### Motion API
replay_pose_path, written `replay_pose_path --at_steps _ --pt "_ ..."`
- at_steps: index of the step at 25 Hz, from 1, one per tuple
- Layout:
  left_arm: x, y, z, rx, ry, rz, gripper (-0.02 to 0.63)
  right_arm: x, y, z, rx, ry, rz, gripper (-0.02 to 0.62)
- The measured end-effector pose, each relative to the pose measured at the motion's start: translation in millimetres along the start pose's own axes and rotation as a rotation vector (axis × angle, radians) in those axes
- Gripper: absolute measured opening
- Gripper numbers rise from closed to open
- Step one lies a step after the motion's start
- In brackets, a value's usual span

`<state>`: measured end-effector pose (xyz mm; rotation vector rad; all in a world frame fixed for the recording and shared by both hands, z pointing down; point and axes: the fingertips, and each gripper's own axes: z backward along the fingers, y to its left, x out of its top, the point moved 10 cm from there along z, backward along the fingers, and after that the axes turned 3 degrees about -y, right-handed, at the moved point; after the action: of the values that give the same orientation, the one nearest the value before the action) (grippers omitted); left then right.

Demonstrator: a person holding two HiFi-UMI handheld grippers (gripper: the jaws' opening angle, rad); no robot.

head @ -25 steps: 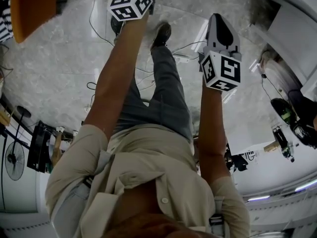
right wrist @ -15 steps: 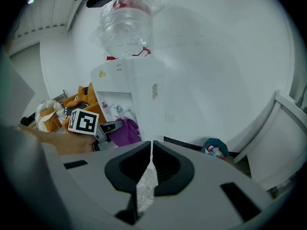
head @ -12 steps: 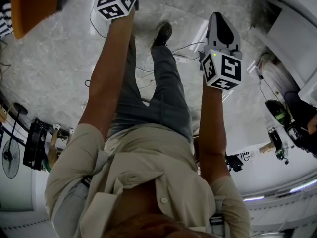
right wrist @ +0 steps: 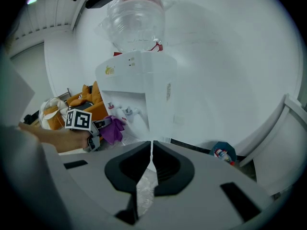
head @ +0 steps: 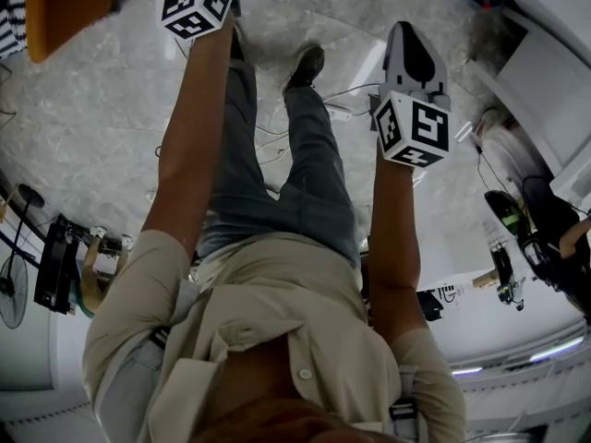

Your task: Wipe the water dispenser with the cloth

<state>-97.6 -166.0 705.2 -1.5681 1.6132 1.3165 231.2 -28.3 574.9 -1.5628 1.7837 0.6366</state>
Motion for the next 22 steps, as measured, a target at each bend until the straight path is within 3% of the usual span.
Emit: replay_pose_path --at_steps 5,10,17,22 --pt "-35.0 -43.1 -24.3 -0.152 0.079 0.0 0.051 -9.5 -9.2 0.2 -0.024 0.012 -0.009 0.028" --pt "-71.3 -93.3 -33.3 -0.253 0.145 0.011 0.052 -30.8 -32.4 13.1 -0.074 0.037 -0.025 0.028" --pt "-111.3 -141.2 -42.5 -0.439 0.258 -0.025 0.052 -51.6 -41.8 12.5 -0.105 0.042 -0.048 0.028" --pt "-119.8 -110.3 -42.4 -0.396 0.262 -0.034 0.06 -60.8 -30.0 2.0 -0.079 0.05 -0.036 0.028"
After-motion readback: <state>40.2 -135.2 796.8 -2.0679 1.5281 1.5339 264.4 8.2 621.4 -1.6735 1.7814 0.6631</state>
